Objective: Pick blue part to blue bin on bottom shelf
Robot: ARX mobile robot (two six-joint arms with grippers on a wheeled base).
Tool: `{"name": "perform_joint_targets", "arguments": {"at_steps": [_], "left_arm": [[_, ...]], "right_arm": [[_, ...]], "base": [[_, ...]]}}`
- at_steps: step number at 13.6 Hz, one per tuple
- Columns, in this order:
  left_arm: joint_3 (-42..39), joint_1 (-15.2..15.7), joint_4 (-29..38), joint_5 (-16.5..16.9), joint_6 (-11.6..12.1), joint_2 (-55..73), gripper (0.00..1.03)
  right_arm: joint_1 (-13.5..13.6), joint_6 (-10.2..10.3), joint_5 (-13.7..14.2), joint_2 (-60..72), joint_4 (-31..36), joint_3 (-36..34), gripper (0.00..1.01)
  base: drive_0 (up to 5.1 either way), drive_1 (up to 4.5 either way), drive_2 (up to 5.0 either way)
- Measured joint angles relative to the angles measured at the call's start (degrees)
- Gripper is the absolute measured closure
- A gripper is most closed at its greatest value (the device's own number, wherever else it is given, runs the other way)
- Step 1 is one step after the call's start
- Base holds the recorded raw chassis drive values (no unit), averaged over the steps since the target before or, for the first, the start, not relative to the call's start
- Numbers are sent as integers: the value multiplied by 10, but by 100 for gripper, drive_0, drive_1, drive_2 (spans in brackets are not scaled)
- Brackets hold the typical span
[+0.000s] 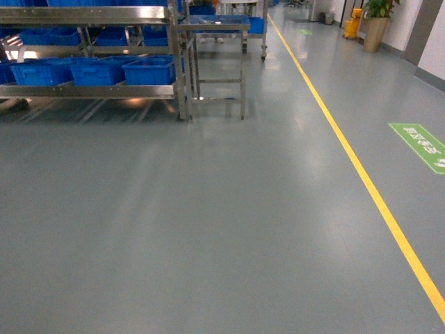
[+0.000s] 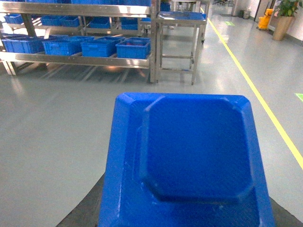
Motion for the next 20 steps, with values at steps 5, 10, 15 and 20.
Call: {"name": "perform_joint_targets", "arguments": {"at_steps": [5,10,15,20], "left_arm": [[0,0,-1,0,0,0,60],[0,0,0,-1,0,0,60],[0,0,-1,0,0,0,60],[0,0,-1,0,0,0,60]], "right_arm": [[0,0,0,0,2,0,3],[0,0,0,0,1,0,3],[0,0,0,0,3,0,3],[0,0,0,0,1,0,3]], "base": [[10,440,-420],[10,441,-420],[2,433,-428],[0,430,-431]]}}
